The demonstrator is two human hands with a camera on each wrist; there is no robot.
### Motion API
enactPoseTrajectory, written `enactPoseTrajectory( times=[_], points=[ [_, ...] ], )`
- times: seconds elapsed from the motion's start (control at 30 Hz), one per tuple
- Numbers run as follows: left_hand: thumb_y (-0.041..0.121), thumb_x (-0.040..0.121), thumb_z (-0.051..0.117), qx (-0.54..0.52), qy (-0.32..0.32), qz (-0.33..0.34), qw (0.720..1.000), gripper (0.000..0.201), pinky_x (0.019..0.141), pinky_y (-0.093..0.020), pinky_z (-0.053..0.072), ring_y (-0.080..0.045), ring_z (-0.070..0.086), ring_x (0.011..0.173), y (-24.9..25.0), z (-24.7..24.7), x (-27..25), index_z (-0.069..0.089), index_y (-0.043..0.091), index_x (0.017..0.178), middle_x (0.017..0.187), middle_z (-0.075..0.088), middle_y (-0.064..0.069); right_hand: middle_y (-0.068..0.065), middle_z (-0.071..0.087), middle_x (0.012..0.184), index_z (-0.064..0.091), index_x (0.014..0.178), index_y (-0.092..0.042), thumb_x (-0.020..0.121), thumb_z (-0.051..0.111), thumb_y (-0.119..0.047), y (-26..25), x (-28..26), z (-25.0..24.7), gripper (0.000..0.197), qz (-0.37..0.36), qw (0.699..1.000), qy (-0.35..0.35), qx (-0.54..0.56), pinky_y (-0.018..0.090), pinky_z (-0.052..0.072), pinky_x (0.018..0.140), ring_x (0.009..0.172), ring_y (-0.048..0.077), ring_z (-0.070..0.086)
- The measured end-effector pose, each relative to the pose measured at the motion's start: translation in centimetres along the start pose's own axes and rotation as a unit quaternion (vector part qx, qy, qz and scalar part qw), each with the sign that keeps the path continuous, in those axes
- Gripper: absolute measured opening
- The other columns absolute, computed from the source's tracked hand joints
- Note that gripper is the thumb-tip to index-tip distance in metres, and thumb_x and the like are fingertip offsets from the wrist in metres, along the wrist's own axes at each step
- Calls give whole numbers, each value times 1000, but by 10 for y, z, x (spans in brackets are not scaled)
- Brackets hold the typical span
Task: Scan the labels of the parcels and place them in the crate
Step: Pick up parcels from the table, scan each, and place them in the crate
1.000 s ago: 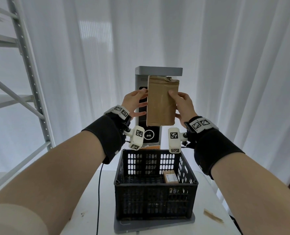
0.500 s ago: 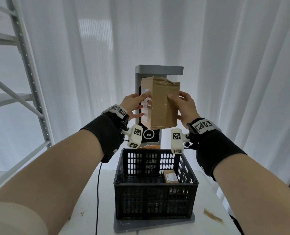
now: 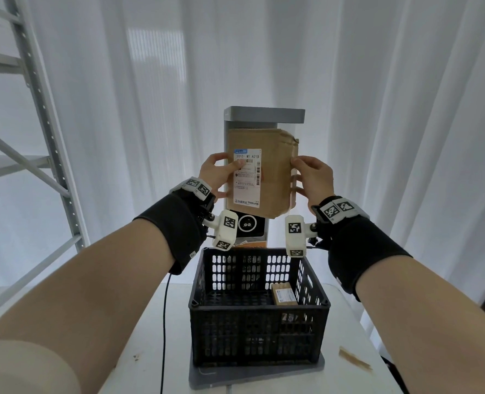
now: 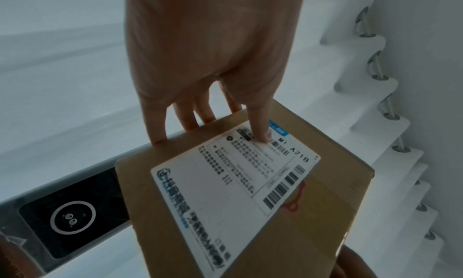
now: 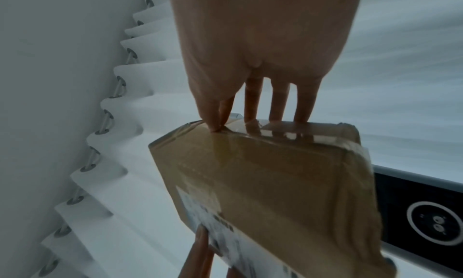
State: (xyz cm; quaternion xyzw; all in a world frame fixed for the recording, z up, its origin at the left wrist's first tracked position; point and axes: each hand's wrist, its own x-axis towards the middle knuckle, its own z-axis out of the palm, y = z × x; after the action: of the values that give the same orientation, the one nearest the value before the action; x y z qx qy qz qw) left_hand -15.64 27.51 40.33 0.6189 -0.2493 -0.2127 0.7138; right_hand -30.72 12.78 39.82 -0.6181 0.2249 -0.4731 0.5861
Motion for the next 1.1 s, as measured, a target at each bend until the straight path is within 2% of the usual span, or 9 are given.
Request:
enactPoseTrajectory(
  times=[0.1, 0.23, 0.3, 0.47, 0.53, 0.63, 0.83, 0.93, 1.1],
  points=[
    [25, 83, 79, 3, 4, 6, 1000, 44, 94, -57, 52, -26, 69, 103, -1, 1, 0, 56, 25, 120, 104, 74, -6, -9, 70, 91, 72, 95, -23, 88, 67, -23, 2, 2, -1, 9, -6, 999, 20, -25, 33, 56, 82, 83, 11, 63],
    [27, 84, 77, -3, 13, 6, 1000, 36, 93, -53, 53, -26, 68, 103, -1, 0, -3, 61, 24, 116, 103, 74, -3, -5, 69, 94, 71, 105, -21, 89, 65, -23, 1, 0, -2, 17, 32, 999, 14, -16, 27, 54, 63, 82, 16, 65],
    [29, 84, 77, -6, 19, 6, 1000, 37, 91, -50, 54, -25, 68, 102, -1, -1, -4, 63, 23, 118, 102, 74, -2, -3, 69, 89, 70, 107, -18, 90, 63, -20, 1, -1, -1, 18, 39, 999, 12, -11, 27, 55, 61, 77, 18, 67],
    [30, 87, 75, -6, 21, 10, 1000, 30, 79, -38, 59, -21, 70, 95, 2, -3, -6, 67, 20, 114, 104, 73, 1, 0, 72, 92, 68, 97, -22, 92, 58, -21, 3, -2, 4, 12, 48, 999, 22, -10, 39, 59, 77, 80, 21, 68],
    [27, 88, 74, 1, 17, 13, 1000, 25, 75, -34, 59, -19, 70, 91, 3, -4, -6, 69, 21, 112, 104, 73, 1, 2, 74, 98, 67, 94, -24, 93, 55, -23, 4, -3, 6, 13, 56, 998, 18, -9, 40, 60, 79, 79, 21, 68],
    [27, 89, 72, 0, 17, 13, 1000, 24, 80, -37, 60, -20, 70, 94, 4, -6, -8, 69, 21, 112, 104, 73, 1, 3, 74, 103, 69, 98, -21, 93, 51, -24, 5, -6, 10, 19, 66, 998, 15, 4, 37, 57, 74, 78, 20, 66],
    [30, 93, 65, -28, 5, -4, 1000, 29, 88, -44, 58, -25, 70, 98, 3, -9, -14, 68, 15, 117, 108, 74, -1, 0, 71, 112, 66, 99, -27, 91, 45, -34, 10, -8, 19, 23, 76, 997, 16, -22, 47, 55, 94, 107, 27, 67],
    [29, 95, 61, -24, 8, 21, 999, 27, 86, -40, 58, -22, 69, 94, 0, -9, -16, 67, 14, 117, 103, 73, 2, 1, 69, 116, 63, 106, -25, 92, 45, -35, 12, -12, 24, 25, 82, 996, 12, -23, 47, 54, 94, 109, 25, 65],
    [28, 98, 55, -16, 3, 46, 999, 26, 71, -29, 55, -15, 65, 84, -7, -12, -21, 65, 15, 118, 93, 69, 5, -1, 67, 120, 58, 121, -22, 92, 45, -35, 20, -21, 31, 36, 86, 996, 13, -29, 43, 54, 90, 110, 23, 64]
  ],
)
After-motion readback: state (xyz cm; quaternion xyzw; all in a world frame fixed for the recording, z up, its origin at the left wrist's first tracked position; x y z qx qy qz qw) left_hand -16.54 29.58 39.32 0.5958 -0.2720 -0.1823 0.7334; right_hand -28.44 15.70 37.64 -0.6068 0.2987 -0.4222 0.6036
